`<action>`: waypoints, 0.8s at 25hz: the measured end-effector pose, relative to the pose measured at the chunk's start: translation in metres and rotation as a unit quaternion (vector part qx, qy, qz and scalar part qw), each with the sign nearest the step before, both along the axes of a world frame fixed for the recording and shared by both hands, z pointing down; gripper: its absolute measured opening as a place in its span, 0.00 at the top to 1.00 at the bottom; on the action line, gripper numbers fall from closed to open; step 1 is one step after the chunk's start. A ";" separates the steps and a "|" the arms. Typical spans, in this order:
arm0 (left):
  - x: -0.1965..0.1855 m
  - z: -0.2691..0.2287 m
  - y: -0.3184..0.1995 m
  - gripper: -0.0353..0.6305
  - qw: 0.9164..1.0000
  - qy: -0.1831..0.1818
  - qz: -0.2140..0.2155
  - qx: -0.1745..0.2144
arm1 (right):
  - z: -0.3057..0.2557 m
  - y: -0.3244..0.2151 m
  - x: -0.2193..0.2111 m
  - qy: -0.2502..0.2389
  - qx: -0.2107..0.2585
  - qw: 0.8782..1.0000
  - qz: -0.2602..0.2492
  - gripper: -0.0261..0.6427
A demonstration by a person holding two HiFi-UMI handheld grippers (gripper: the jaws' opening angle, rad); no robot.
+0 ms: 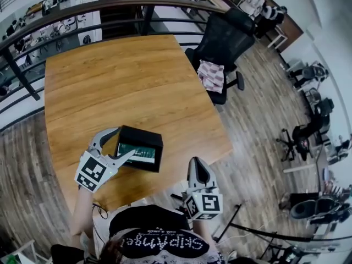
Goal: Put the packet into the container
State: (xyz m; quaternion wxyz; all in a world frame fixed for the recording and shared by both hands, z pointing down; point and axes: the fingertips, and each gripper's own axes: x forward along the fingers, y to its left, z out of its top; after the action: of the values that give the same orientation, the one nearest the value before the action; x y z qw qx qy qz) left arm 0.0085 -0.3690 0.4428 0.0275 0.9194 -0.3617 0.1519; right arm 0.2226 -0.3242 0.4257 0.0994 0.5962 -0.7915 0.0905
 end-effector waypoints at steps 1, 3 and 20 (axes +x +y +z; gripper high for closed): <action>-0.002 -0.015 0.005 0.44 0.999 0.033 -0.016 0.010 | -0.003 0.000 -0.003 -0.001 0.004 1.000 -0.001 0.90; -0.011 -0.040 0.015 0.63 0.994 0.084 -0.059 0.034 | -0.009 0.000 -0.010 -0.004 0.014 1.000 -0.004 0.90; -0.048 -0.035 0.107 0.90 0.968 0.164 -0.185 0.031 | -0.020 0.053 -0.035 0.005 0.032 0.999 0.000 0.91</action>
State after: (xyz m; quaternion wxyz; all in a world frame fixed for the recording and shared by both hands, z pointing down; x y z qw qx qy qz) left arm -0.0390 -0.2624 0.4077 0.0852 0.8490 -0.5210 -0.0197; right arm 0.1880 -0.2711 0.4061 0.0847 0.5999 -0.7932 0.0621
